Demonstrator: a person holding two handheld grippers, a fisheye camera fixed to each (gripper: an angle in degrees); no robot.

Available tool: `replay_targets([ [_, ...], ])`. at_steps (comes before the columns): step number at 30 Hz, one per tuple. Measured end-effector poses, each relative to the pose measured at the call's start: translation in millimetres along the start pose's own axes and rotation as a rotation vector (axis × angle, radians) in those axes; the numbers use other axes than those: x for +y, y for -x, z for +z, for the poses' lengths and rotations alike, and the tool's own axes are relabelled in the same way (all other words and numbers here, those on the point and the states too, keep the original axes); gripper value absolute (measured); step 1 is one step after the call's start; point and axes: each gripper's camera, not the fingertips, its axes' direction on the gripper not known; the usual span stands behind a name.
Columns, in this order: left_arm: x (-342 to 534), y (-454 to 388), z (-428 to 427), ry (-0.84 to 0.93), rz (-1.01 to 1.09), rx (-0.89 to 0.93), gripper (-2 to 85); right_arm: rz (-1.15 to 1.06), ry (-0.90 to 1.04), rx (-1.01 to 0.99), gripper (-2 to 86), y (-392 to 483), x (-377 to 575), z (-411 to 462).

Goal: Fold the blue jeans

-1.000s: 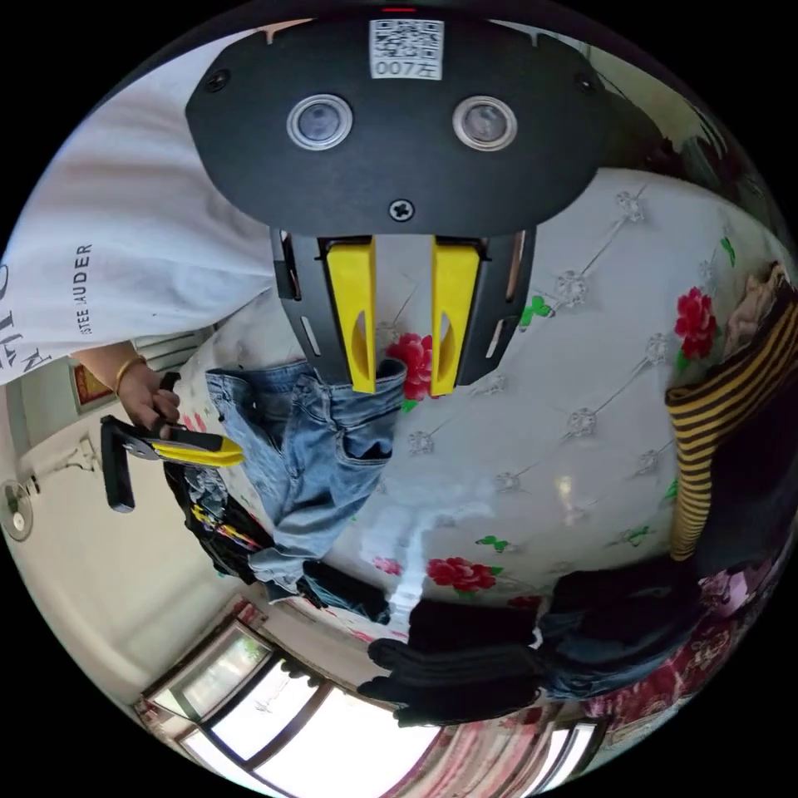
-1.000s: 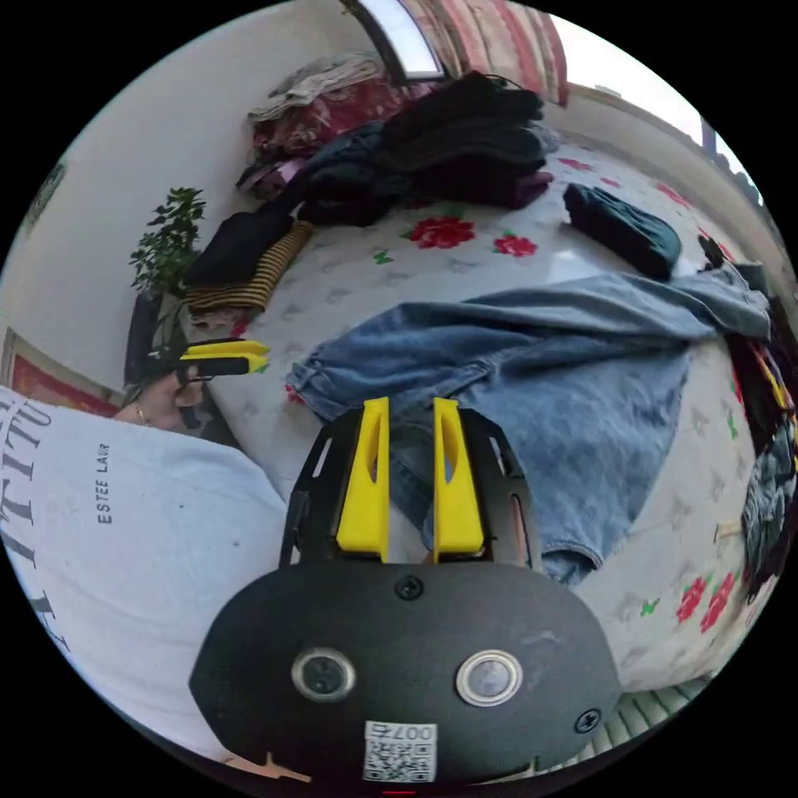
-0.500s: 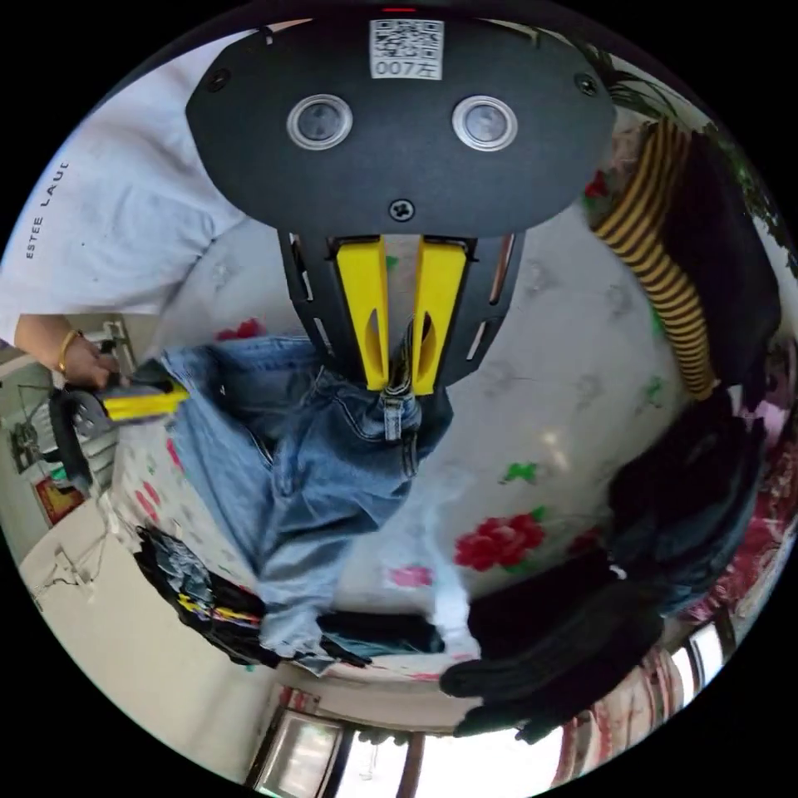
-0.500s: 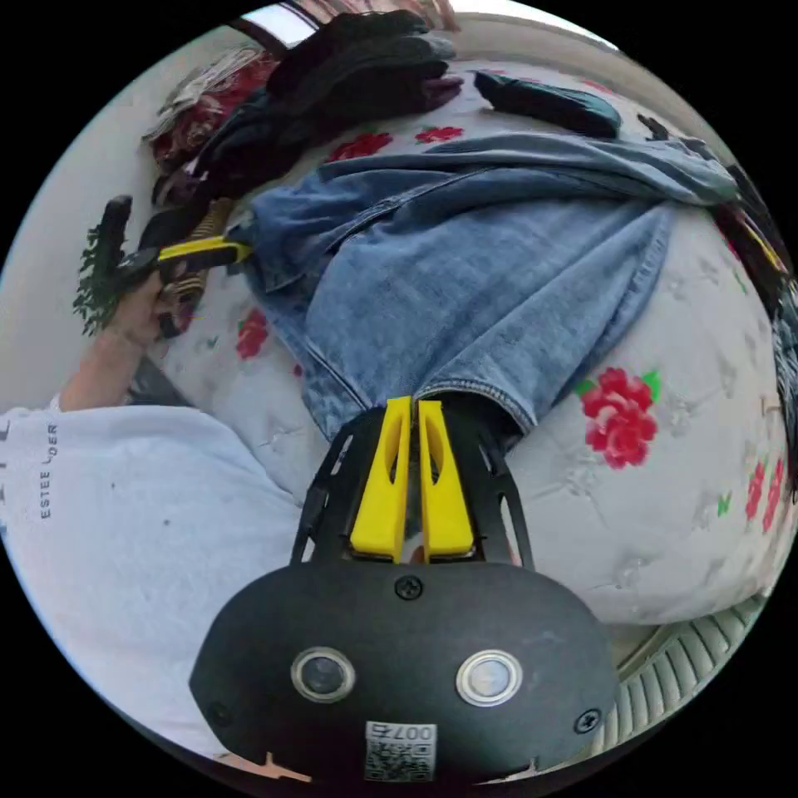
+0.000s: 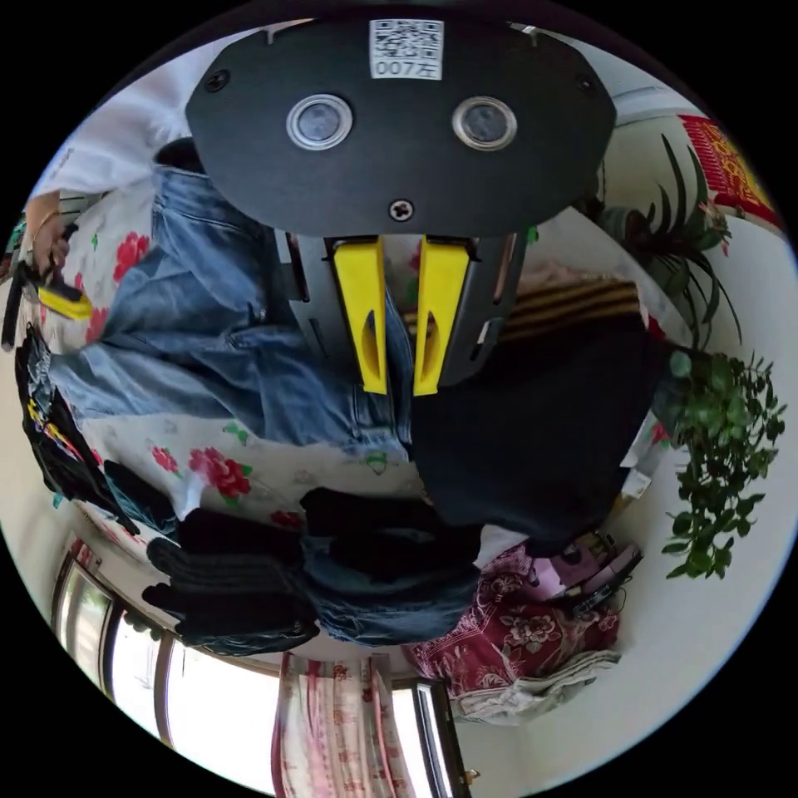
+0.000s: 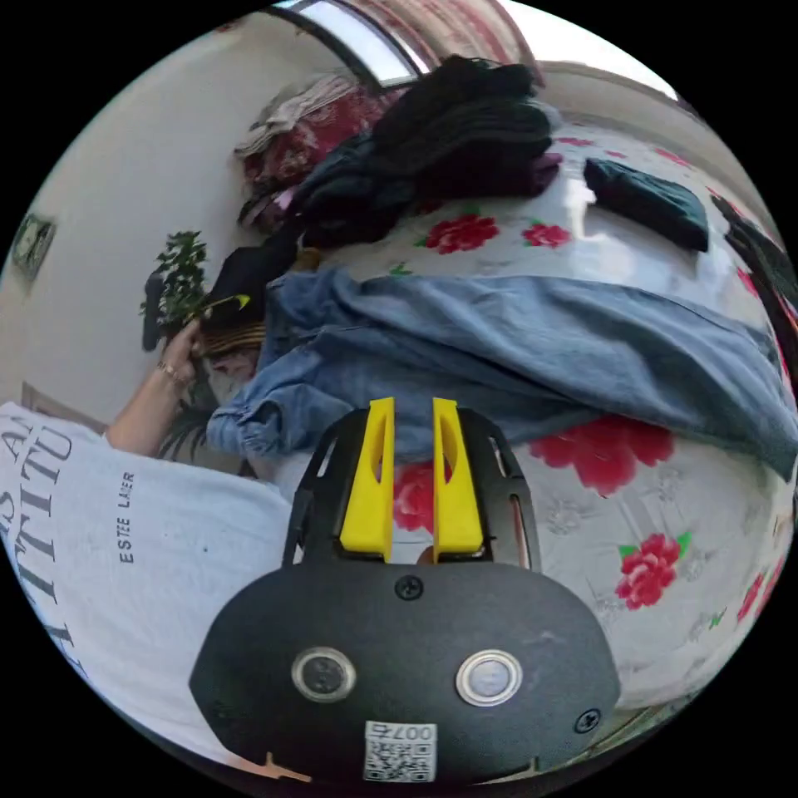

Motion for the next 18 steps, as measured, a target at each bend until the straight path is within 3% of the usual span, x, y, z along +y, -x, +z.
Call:
replay_targets([
  [3,49,-7,-13,0.077,-0.009,0.107,8.1,0.355,-0.116,0.149,5.2,-100,26,-56],
  [8,74,-86,-15,0.19,0.164,0.376,10.8,0.655,-0.214,0.215,7.6,-209,36,-108],
  [13,88,-152,38,0.434,0.312,0.282,10.9,0.896,-0.293,0.144,5.9,-286,38,-124],
  [18,83,-158,42,0.412,0.403,0.275,9.6,0.868,-0.481,0.089,0.6,-310,25,-174],
])
